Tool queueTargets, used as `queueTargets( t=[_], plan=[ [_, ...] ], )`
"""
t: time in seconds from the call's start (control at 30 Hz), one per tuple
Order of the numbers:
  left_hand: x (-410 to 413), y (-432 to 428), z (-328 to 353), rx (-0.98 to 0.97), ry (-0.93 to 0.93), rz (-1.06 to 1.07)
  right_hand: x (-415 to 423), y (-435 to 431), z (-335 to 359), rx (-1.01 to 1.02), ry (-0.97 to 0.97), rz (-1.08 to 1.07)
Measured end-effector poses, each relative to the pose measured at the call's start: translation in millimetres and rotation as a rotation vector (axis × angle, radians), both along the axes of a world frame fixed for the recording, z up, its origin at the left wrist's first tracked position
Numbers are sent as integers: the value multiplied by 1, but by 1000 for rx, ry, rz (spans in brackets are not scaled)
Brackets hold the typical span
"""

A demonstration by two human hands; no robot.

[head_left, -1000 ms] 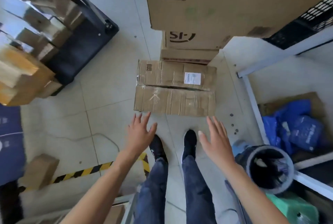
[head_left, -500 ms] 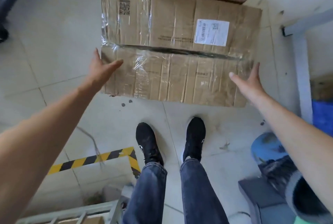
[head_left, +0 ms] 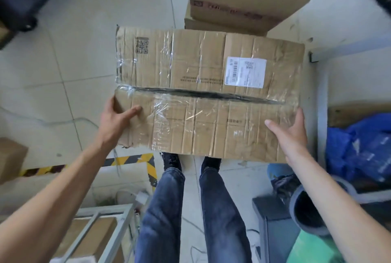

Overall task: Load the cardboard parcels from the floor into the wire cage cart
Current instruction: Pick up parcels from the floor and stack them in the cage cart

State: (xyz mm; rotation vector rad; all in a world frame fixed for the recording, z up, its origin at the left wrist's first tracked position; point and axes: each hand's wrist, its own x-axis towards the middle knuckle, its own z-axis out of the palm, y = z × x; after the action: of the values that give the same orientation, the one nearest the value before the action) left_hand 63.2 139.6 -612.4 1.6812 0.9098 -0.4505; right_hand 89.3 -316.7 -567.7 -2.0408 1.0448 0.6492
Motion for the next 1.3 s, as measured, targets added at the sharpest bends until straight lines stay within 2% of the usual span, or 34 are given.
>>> queueTargets(
  t=[0.2, 0.4, 0.67, 0.93, 1.07, 1.3],
  plan=[
    [-37, 17, 184, 68, -26, 57, -15, 23, 172, 60, -55, 87],
    [-91, 40, 361, 204, -78, 259, -3, 66, 330, 89, -134, 317],
    [-203, 70, 537, 378, -90, 566, 2, 147, 475, 138, -301, 626],
    [-413, 104, 633, 484, -182, 934, -88, 280, 568, 314, -461, 937],
    [-552, 105, 660, 522, -225, 1112, -184, 338, 600, 354, -508, 1094],
    [-794, 66, 687, 594, -223, 1379, -377, 410, 627, 540, -464, 1294]
  ],
)
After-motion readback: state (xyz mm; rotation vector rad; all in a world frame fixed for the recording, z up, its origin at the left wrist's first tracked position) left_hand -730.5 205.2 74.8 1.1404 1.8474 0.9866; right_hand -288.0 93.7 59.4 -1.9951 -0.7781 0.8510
